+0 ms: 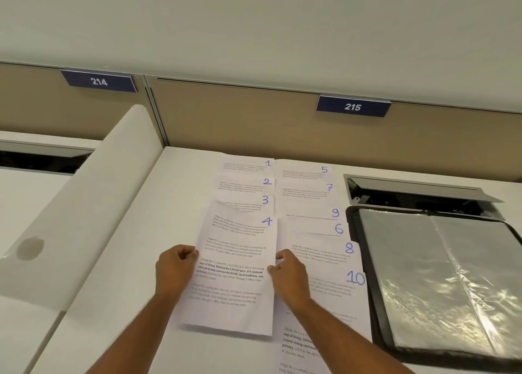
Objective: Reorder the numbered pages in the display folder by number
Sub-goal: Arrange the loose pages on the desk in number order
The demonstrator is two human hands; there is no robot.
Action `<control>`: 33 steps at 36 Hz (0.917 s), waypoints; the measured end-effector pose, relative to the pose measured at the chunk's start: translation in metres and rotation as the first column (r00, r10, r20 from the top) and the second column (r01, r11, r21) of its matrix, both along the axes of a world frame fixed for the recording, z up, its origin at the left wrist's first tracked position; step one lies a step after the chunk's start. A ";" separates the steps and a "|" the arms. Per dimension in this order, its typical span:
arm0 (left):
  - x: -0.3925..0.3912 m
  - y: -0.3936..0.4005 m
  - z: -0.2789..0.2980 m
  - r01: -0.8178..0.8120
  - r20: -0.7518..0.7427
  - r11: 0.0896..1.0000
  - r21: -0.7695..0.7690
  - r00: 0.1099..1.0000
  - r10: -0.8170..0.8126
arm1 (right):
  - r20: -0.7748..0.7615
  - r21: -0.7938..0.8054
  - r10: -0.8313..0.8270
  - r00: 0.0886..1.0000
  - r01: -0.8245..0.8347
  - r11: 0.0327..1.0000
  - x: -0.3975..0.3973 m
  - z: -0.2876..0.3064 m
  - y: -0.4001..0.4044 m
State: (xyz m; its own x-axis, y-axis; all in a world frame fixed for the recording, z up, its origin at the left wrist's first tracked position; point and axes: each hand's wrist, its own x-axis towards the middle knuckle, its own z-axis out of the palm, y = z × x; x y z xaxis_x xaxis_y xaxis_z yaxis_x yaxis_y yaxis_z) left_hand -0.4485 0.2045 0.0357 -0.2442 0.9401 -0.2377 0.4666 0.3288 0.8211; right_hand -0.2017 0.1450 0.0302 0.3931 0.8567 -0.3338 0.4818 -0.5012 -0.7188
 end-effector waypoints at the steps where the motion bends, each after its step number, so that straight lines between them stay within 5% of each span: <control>1: -0.001 -0.001 -0.002 0.000 -0.016 1.000 -0.003 1.000 0.000 | 0.020 -0.002 0.007 1.000 -0.007 1.000 -0.002 -0.002 0.000; 33: -0.008 0.001 -0.020 0.000 -0.131 1.000 0.009 0.991 0.001 | 0.165 0.018 0.049 0.985 -0.053 0.998 -0.008 -0.019 0.001</control>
State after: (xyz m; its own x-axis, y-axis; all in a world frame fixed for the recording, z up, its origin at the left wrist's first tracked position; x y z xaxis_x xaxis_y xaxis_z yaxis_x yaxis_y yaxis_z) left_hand -0.4562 0.2055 0.0158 -0.2733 0.9418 -0.1957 0.5700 0.3225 0.7557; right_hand -0.2101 0.1460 0.0115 0.3966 0.8835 -0.2493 0.6189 -0.4579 -0.6382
